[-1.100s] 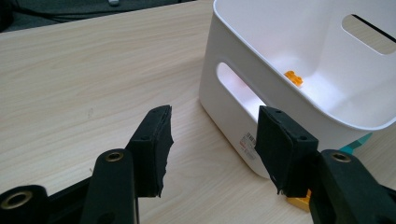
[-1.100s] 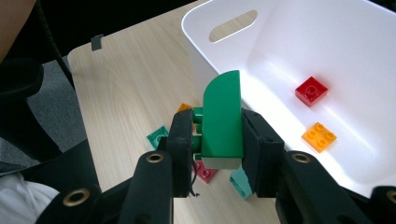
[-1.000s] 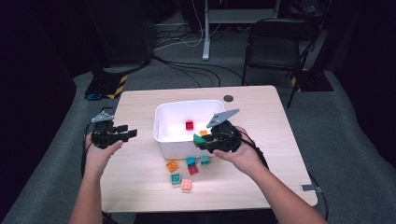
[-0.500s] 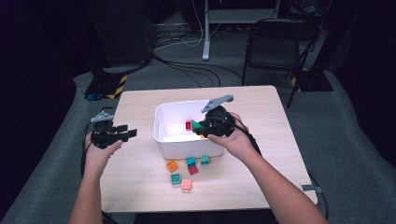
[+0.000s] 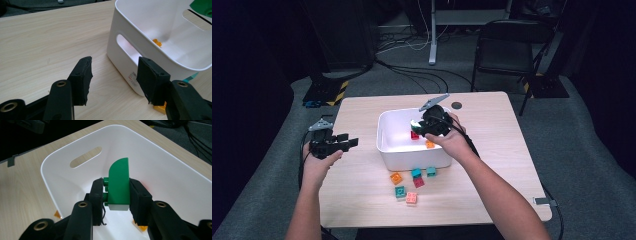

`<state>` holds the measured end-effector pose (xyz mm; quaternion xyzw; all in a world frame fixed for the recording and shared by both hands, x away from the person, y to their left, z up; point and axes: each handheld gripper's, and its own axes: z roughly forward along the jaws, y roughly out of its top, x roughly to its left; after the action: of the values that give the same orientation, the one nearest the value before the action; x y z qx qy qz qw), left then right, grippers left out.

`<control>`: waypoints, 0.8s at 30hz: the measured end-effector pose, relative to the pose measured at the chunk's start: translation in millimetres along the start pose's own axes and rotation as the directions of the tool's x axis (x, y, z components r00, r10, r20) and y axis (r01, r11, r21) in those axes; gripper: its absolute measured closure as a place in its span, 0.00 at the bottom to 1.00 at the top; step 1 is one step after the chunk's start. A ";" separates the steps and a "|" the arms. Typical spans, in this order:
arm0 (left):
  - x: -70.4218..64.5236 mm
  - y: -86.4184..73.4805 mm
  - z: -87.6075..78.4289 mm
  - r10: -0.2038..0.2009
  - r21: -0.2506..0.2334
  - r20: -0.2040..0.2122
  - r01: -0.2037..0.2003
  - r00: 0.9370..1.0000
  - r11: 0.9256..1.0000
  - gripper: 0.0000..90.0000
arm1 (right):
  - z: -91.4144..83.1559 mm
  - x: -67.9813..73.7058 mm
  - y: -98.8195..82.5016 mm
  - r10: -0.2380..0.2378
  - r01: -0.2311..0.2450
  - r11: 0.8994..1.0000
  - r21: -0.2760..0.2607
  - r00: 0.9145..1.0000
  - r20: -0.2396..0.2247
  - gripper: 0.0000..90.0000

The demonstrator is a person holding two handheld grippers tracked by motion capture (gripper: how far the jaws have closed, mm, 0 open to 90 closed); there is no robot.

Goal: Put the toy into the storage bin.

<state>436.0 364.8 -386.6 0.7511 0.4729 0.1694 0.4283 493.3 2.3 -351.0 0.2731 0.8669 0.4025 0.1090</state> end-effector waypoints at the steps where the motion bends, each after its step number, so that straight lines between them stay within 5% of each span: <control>1: 0.0 0.0 0.0 0.000 -0.001 0.000 0.000 1.000 1.000 0.51 | 3.1 -0.9 1.1 0.005 -0.005 1.000 -0.003 1.000 -0.001 0.74; 13: 0.3 0.6 -1.1 0.001 -0.003 0.004 -0.001 1.000 1.000 0.51 | 31.8 -8.3 12.5 0.033 -0.034 0.999 0.020 0.999 0.031 0.70; 24: 0.2 0.8 -1.1 0.002 -0.005 0.003 -0.002 1.000 1.000 0.51 | 27.6 -5.5 10.9 0.018 -0.019 1.000 0.024 0.999 0.045 0.66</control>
<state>435.8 365.4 -385.3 0.7509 0.4710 0.1697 0.4307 513.4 22.6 -360.9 0.2912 0.8666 0.3868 0.1212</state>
